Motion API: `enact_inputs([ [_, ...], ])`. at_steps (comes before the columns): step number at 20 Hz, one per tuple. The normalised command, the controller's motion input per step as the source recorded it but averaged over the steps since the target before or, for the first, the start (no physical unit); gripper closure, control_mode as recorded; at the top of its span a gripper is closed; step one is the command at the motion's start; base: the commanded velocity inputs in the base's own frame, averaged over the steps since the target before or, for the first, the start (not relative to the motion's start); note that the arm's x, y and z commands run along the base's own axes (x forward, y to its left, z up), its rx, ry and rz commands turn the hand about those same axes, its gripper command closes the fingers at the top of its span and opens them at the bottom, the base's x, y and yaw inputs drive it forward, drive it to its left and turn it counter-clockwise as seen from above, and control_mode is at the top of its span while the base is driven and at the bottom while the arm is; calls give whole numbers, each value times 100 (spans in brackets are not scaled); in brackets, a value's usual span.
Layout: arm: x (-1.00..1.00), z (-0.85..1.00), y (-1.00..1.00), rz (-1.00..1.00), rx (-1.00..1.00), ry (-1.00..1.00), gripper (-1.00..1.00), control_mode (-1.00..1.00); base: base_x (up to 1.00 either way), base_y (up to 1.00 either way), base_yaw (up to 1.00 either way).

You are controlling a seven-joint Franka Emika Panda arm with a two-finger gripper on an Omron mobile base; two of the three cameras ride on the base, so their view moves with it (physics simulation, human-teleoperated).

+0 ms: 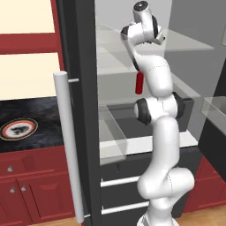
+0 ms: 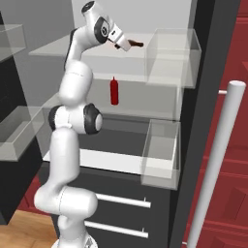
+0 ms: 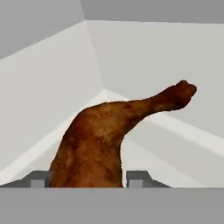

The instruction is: Pick chicken drumstick from the fridge and place it on the plate on the counter.

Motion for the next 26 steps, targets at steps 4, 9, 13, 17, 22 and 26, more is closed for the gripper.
enact_inputs([
  [4,-100,-81,-58,-21,26,0,100,-100,0,0,0],
  [9,-100,-25,-32,-6,32,0,100,-100,0,0,0],
  [13,-99,47,-8,0,32,2,100,-100,0,0,0],
  [17,-78,97,-9,1,29,0,100,-100,0,0,0],
  [22,-94,73,-4,2,23,5,100,-100,0,0,0],
  [26,-100,-2,-26,0,14,11,100,-100,0,0,0],
])
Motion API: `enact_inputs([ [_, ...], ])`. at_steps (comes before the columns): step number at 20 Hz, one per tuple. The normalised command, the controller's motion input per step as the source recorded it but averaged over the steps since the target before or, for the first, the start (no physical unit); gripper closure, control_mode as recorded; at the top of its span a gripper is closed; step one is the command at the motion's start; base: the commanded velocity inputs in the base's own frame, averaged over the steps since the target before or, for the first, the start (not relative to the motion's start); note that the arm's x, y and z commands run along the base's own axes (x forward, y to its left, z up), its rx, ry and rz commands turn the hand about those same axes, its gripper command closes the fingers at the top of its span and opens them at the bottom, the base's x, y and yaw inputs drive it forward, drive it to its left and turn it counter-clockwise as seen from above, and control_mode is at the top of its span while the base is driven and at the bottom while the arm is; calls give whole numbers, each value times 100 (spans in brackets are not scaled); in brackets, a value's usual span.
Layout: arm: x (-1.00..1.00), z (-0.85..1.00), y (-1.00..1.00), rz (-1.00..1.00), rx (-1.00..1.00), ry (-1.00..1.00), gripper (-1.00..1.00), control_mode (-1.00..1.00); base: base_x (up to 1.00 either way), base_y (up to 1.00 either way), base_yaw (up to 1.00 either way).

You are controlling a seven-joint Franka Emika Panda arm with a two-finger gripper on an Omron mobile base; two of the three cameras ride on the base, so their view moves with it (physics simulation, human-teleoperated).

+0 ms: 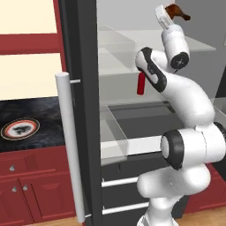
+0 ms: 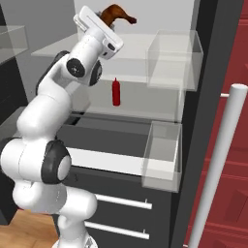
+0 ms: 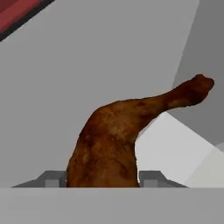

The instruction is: Pick chicken drumstick from the fridge and place it on the plate on the counter.

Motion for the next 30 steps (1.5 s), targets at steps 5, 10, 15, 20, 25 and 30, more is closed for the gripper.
enact_inputs([
  [5,-100,-8,-29,0,9,17,100,-100,0,0,0],
  [10,-100,0,-1,3,3,19,100,-100,0,0,0],
  [15,-100,-7,0,11,0,27,100,-100,0,0,0],
  [20,-89,-35,13,16,0,26,100,-100,0,0,0],
  [25,-70,-32,2,15,0,11,100,-100,0,0,0],
  [30,-34,-44,32,11,-2,13,100,-100,0,0,0],
])
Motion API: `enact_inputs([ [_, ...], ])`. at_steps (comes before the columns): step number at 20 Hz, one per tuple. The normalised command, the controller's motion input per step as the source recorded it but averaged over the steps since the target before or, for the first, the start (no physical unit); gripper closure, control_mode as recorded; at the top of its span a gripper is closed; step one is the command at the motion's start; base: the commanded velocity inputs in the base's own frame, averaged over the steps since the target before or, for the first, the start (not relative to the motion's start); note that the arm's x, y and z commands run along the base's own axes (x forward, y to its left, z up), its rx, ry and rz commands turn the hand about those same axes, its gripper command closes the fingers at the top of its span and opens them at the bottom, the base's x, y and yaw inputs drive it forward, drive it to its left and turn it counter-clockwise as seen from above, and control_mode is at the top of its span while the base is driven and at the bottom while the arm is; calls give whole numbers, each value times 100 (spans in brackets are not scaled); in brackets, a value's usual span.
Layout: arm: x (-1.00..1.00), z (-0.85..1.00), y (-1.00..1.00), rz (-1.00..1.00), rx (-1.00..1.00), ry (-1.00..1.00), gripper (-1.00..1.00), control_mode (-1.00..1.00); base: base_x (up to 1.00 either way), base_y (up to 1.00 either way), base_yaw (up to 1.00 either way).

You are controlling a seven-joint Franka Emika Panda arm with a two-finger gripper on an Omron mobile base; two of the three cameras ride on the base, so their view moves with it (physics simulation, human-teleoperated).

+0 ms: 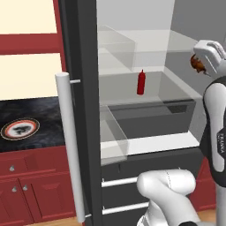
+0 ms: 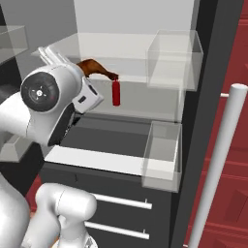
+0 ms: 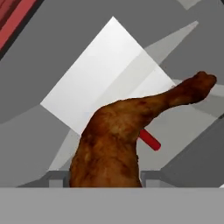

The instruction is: Pick chicken drumstick from the fridge and place it on the plate on the counter.

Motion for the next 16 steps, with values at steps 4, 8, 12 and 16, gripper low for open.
enact_inputs([
  [4,-19,-52,66,10,-7,10,100,-100,0,0,0],
  [8,-5,-55,41,5,-8,10,100,-100,0,0,0],
  [12,0,-55,2,0,-1,2,100,-100,0,0,0],
  [16,0,-40,0,0,0,0,100,-100,0,0,0],
])
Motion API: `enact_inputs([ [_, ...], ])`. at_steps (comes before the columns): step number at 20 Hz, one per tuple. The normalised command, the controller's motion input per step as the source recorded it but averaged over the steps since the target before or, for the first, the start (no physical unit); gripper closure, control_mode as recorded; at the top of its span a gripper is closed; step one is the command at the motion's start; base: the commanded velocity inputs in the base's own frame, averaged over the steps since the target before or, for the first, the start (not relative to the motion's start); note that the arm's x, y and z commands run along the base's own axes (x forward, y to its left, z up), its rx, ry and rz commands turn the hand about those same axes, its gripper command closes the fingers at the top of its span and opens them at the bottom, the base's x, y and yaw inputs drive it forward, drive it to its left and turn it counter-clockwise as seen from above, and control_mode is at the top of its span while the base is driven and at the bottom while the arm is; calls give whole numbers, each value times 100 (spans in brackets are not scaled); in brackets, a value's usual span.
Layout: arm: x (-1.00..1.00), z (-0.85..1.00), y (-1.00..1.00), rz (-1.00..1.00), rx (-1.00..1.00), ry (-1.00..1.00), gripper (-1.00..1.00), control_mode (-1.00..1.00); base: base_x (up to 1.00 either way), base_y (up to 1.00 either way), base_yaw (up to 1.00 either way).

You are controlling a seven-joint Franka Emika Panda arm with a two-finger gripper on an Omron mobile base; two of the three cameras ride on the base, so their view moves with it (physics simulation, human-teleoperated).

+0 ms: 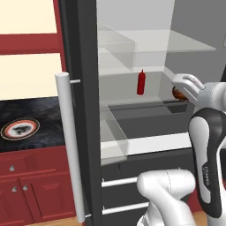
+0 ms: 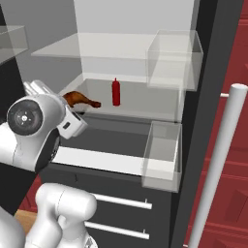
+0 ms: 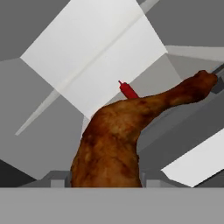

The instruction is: Pick chicken drumstick from the fridge and place it on the plate on the counter.

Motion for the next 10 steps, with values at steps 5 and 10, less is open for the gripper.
enact_inputs([
  [5,0,-11,0,0,0,-2,100,-100,0,0,0],
  [10,0,0,0,0,0,0,100,-100,0,0,0],
])
